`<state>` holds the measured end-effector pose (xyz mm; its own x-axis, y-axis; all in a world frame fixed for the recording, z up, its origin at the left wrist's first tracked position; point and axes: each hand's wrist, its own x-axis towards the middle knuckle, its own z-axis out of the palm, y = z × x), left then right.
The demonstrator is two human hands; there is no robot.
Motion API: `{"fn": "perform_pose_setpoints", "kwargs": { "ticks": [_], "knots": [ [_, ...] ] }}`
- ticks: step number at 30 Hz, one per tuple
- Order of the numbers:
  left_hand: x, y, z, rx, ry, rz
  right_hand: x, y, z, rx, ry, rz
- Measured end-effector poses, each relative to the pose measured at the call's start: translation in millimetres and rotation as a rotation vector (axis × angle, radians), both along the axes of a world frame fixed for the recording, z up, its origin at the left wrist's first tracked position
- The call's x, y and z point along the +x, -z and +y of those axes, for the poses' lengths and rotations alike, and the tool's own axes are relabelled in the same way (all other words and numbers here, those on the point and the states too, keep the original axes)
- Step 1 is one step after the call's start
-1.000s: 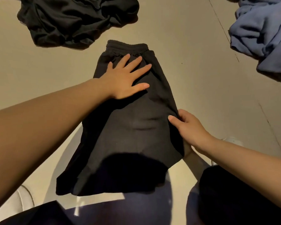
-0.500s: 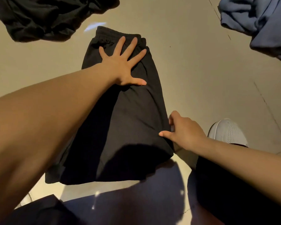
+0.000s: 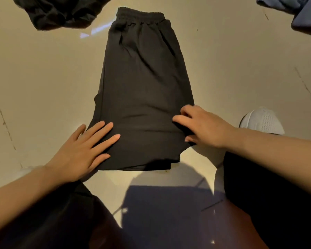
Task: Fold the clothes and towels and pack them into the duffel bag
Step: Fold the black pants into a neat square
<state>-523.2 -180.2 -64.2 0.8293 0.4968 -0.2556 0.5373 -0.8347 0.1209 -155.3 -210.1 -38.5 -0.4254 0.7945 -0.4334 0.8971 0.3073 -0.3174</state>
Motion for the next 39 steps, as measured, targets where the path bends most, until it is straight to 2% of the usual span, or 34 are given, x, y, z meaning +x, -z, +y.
{"fn": "perform_pose_setpoints", "kwargs": {
  "ticks": [5, 8, 10, 12, 14, 17, 19, 22, 24, 27, 30, 33, 37, 39],
  "knots": [
    [-11, 2, -16, -0.122, -0.209, -0.105, 2, -2, -1, 0.069, 0.086, -0.104],
    [-14, -1, -27, -0.116, -0.38, -0.236, -12, -7, -19, 0.253, -0.016, -0.088],
    [-13, -7, -34, -0.126, -0.619, -0.331, -28, -12, -33, 0.319, -0.101, -0.018],
    [-8, -11, -39, -0.211, -0.894, -0.402, -53, -11, -47, 0.319, -0.13, 0.037],
    [-2, -14, -40, -0.359, -1.073, -0.462, -72, -5, -53, 0.259, -0.037, 0.033],
    [4, -21, -50, -0.592, -1.16, -0.531, -81, 4, -57, 0.231, 0.01, -0.044],
    [-2, -21, -57, -0.569, -1.102, -0.467, -77, 8, -64, 0.252, -0.035, -0.064],
    [-21, -19, -63, -0.378, -0.921, -0.283, -68, 11, -80, 0.276, -0.084, -0.042],
    [-27, -22, -66, -0.244, -0.815, -0.3, -64, 12, -88, 0.316, -0.106, -0.027],
    [-10, -38, -62, -0.08, -0.511, -0.354, -60, 10, -90, 0.377, -0.123, -0.022],
    [10, -33, -49, -0.111, -0.195, -0.186, -61, 10, -86, 0.375, -0.155, -0.02],
    [11, -22, -53, -0.171, -0.169, -0.082, -64, 10, -79, 0.352, -0.184, -0.107],
    [11, -20, -62, -0.078, -0.179, -0.171, -75, 3, -75, 0.29, -0.166, -0.082],
    [10, -21, -65, -0.059, -0.132, -0.171, -81, 0, -78, 0.174, -0.142, -0.033]
  ]
}}
